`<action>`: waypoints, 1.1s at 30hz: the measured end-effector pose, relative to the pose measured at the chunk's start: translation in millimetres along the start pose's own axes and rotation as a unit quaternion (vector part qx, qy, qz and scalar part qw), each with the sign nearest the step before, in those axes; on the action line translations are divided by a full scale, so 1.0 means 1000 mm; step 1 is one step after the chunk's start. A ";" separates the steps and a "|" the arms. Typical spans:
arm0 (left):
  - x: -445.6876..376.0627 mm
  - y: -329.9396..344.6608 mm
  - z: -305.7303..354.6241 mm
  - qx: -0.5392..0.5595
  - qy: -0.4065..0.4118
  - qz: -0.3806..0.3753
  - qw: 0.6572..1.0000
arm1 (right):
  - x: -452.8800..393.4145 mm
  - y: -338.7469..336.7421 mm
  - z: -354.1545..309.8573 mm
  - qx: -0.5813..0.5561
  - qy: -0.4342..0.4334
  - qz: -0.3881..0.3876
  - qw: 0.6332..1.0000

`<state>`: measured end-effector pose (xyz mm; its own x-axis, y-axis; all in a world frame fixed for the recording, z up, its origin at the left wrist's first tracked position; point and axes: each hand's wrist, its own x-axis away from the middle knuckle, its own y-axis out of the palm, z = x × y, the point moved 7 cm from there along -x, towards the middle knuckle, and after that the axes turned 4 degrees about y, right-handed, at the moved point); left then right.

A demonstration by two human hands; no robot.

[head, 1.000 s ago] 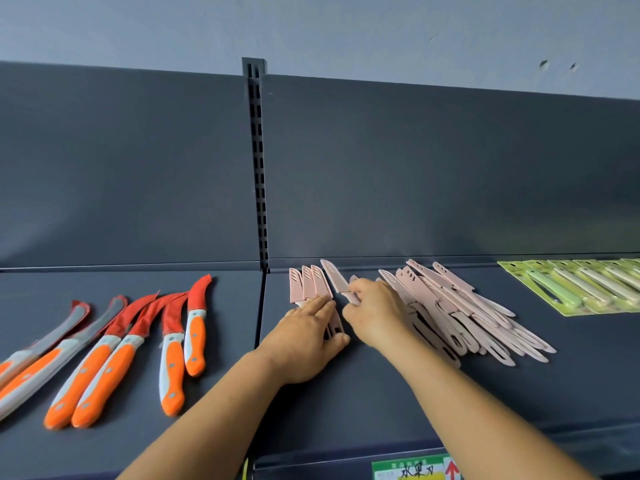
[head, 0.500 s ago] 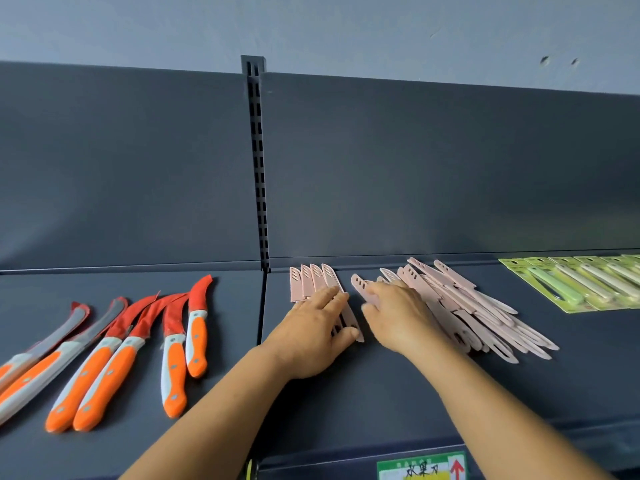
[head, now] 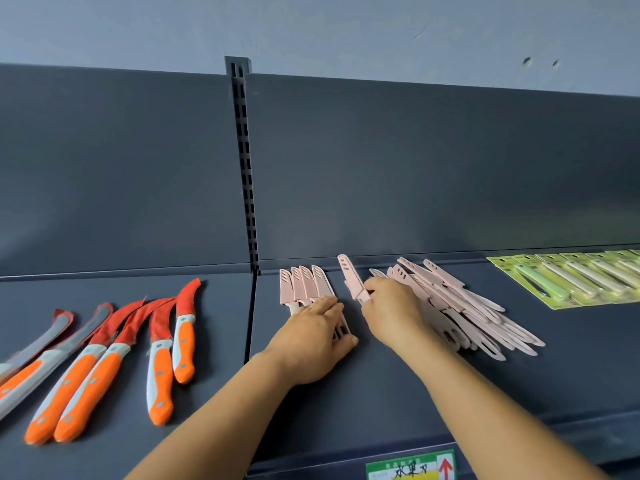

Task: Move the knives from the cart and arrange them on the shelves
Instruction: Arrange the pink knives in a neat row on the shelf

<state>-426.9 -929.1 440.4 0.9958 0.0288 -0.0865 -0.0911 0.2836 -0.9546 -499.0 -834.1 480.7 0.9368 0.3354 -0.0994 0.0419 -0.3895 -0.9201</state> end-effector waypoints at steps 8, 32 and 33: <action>0.001 -0.001 -0.002 0.034 0.010 0.024 0.999 | -0.019 0.025 -0.011 -0.114 0.032 -0.074 0.990; -0.012 0.004 0.007 -0.031 0.008 -0.003 0.999 | -0.007 0.013 0.019 0.029 -0.011 -0.040 0.999; -0.012 0.004 0.007 -0.030 0.008 -0.001 1.000 | -0.010 0.014 0.014 0.018 -0.013 -0.040 0.999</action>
<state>-439.2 -921.3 439.4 0.9960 0.0122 -0.0889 -0.0893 0.2260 -0.9700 -512.8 -830.4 463.6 0.9215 0.3869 -0.0337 0.1037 -0.3287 -0.9387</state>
